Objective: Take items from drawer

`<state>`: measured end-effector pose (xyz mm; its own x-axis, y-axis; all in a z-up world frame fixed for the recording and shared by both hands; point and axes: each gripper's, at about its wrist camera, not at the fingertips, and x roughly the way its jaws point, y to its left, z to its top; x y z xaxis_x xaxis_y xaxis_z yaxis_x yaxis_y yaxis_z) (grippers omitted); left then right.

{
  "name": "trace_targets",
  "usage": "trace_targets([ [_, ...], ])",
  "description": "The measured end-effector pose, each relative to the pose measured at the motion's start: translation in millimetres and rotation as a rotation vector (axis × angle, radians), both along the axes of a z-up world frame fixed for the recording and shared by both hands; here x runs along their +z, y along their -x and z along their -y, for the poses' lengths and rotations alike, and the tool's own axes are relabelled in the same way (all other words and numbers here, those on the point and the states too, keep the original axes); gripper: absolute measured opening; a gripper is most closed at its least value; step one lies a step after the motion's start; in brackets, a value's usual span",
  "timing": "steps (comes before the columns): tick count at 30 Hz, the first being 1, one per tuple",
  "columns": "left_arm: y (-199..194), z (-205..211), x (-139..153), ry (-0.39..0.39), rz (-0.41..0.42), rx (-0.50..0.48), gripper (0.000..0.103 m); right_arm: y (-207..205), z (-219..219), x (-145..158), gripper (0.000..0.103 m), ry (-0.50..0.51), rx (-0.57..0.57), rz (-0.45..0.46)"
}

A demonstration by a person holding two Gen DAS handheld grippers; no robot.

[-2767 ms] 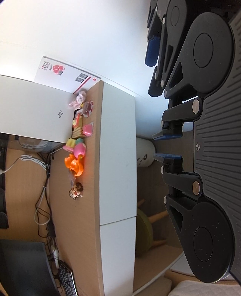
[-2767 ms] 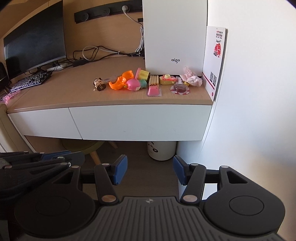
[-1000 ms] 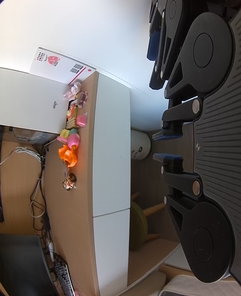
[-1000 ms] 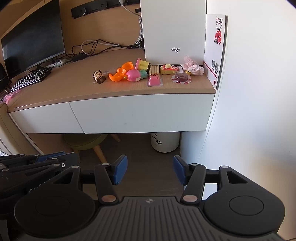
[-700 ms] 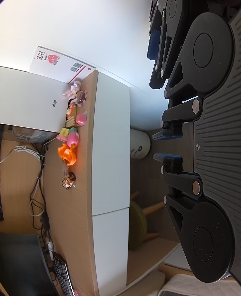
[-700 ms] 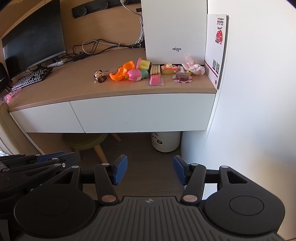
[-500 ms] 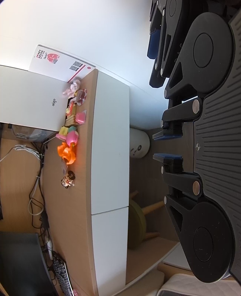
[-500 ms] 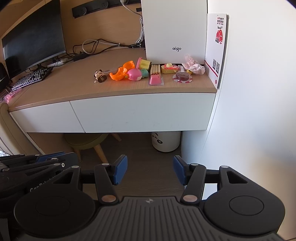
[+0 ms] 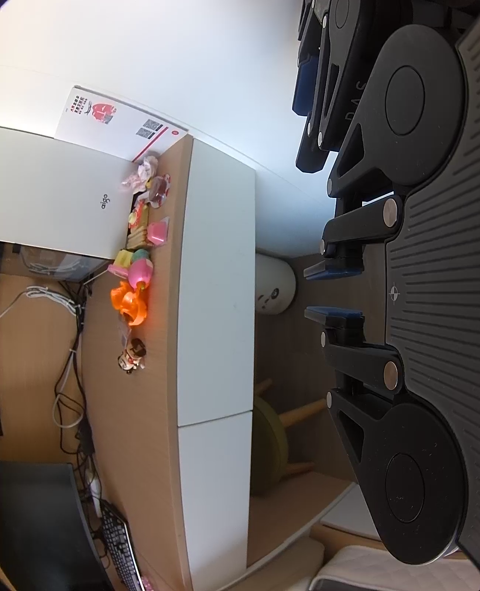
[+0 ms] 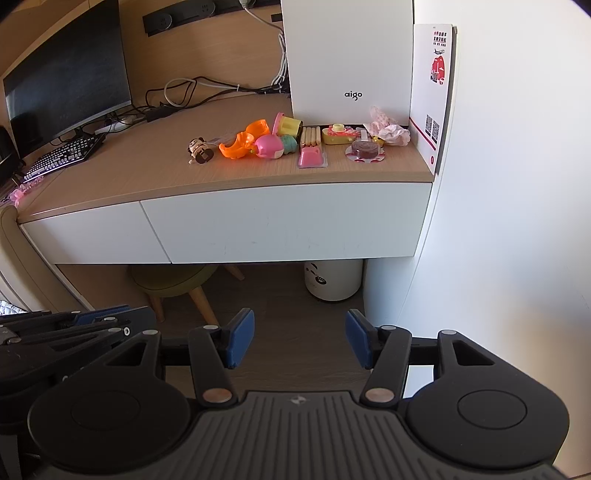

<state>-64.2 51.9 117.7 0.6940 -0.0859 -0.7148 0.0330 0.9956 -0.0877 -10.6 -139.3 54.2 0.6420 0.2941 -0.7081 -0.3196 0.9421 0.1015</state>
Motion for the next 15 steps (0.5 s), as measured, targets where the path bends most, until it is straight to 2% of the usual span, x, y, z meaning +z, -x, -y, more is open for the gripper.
trace_targets([
  [15,-0.1,0.2,0.1,0.000,-0.001,0.001,0.017,0.1,-0.5,-0.7,0.055,-0.001,0.001,-0.001],
])
